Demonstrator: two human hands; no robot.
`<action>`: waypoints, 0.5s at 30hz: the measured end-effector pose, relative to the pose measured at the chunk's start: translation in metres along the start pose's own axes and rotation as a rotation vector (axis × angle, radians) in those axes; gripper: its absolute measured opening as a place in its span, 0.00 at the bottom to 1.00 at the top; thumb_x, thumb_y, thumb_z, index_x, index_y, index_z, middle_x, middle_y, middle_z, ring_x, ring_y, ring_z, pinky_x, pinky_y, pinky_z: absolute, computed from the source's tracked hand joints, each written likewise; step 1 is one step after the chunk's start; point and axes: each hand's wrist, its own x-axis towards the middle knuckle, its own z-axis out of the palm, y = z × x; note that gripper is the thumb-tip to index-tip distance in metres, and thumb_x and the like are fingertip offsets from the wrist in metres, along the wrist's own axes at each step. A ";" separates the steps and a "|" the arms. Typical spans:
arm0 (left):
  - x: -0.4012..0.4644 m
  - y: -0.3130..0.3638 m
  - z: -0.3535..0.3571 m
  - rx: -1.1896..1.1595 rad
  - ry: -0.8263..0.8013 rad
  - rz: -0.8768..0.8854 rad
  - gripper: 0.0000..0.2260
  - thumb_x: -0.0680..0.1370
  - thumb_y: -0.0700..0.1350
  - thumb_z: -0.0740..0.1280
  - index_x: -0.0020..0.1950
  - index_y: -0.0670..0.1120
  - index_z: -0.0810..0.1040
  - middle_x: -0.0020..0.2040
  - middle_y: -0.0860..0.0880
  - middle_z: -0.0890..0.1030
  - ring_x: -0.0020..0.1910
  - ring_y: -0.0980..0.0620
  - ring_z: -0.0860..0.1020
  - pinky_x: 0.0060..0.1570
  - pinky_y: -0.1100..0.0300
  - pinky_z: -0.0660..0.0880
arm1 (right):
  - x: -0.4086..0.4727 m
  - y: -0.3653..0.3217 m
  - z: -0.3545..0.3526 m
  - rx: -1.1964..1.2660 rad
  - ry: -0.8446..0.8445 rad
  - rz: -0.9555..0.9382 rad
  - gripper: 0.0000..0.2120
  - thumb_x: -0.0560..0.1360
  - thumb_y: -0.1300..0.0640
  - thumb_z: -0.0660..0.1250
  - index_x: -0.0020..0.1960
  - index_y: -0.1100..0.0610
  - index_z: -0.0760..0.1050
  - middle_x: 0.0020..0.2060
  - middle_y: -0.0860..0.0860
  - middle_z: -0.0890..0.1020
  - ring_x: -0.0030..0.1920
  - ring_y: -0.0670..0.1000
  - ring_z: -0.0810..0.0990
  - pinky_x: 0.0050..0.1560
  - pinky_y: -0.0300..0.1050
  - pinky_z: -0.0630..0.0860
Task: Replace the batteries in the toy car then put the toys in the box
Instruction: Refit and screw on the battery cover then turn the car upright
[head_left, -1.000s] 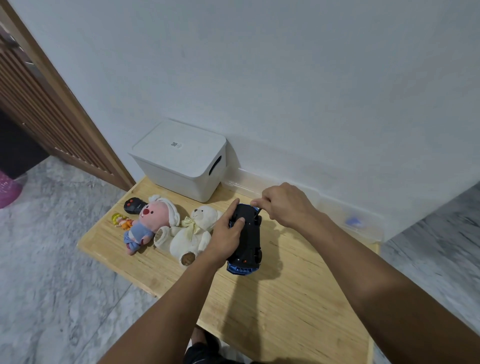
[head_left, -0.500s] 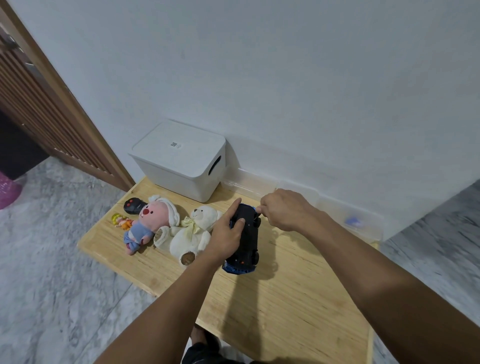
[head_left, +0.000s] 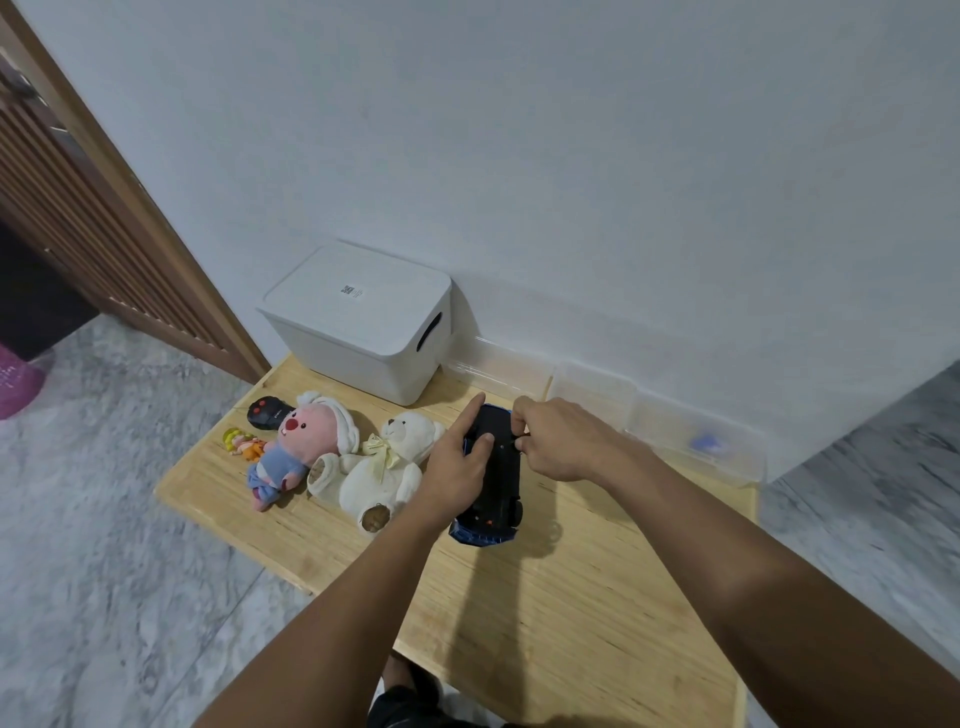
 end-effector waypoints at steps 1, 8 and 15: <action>0.000 0.000 0.000 -0.002 -0.002 -0.001 0.23 0.82 0.41 0.60 0.76 0.55 0.63 0.58 0.52 0.80 0.53 0.51 0.80 0.56 0.52 0.79 | 0.000 0.000 0.001 0.022 -0.002 -0.001 0.04 0.79 0.56 0.61 0.53 0.53 0.70 0.46 0.51 0.75 0.46 0.53 0.73 0.44 0.48 0.72; 0.000 0.002 0.002 -0.020 -0.017 0.000 0.23 0.82 0.41 0.60 0.76 0.56 0.63 0.56 0.53 0.80 0.53 0.51 0.80 0.54 0.56 0.79 | 0.004 0.001 0.006 -0.028 0.085 -0.030 0.03 0.79 0.55 0.62 0.49 0.55 0.72 0.48 0.54 0.79 0.46 0.55 0.77 0.45 0.50 0.75; -0.002 0.004 0.004 -0.011 -0.021 0.016 0.23 0.82 0.41 0.59 0.76 0.56 0.63 0.58 0.51 0.80 0.51 0.55 0.80 0.46 0.67 0.78 | 0.004 -0.001 0.006 -0.094 0.134 -0.021 0.12 0.80 0.50 0.60 0.52 0.58 0.76 0.46 0.57 0.79 0.47 0.58 0.78 0.43 0.50 0.74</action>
